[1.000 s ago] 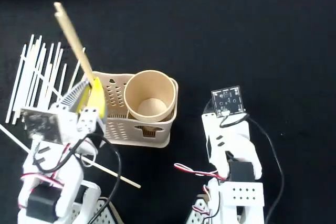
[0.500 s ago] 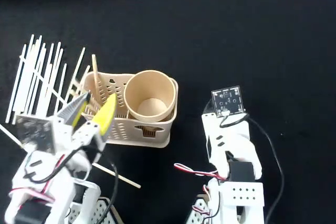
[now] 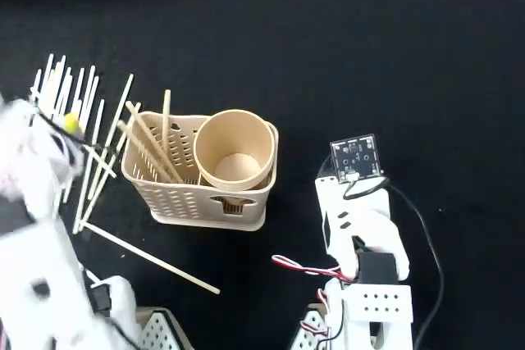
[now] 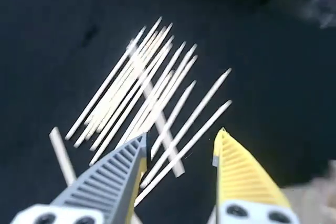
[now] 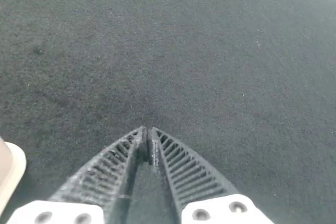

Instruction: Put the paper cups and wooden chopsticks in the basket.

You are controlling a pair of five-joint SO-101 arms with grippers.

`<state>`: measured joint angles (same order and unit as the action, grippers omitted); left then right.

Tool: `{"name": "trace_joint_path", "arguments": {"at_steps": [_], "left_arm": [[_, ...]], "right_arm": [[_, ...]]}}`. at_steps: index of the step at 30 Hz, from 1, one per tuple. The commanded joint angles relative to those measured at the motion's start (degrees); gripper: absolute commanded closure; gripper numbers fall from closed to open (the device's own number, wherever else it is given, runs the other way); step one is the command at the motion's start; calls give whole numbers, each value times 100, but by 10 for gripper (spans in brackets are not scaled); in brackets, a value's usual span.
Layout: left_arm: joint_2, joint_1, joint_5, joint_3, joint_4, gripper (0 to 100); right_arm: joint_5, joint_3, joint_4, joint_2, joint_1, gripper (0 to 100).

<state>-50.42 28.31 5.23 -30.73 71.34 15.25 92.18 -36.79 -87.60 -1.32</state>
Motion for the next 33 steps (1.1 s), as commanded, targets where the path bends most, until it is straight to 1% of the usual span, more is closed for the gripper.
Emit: {"name": "trace_joint_path", "arguments": {"at_steps": [1,4,8,13,14,18,19,23,28,33], "left_arm": [[1600,523,-325,523,-35,789],[2418,629,-360,541,-325,789],[3332,637,-352,541,-1037,790],[4149,629,-316,541,-1899,792],[4281,637,-264,549,-2031,792],[4738,444,563,549,-2629,789],[4818,409,580,576,-2760,789],[5169,400,598,998,-2664,795],[5811,365,563,1270,-2840,805],[6365,365,563,1657,-2831,952]], "right_arm": [[44,-66,44,-48,44,985],[44,-66,44,-48,53,985],[44,-66,44,-48,53,985],[44,-66,44,-48,53,985],[44,-66,44,-48,53,985],[44,-48,53,-48,53,985],[44,-48,53,-48,53,985],[44,-57,44,-48,35,985],[44,-57,44,-48,44,985],[44,-57,44,-48,53,985]]}}
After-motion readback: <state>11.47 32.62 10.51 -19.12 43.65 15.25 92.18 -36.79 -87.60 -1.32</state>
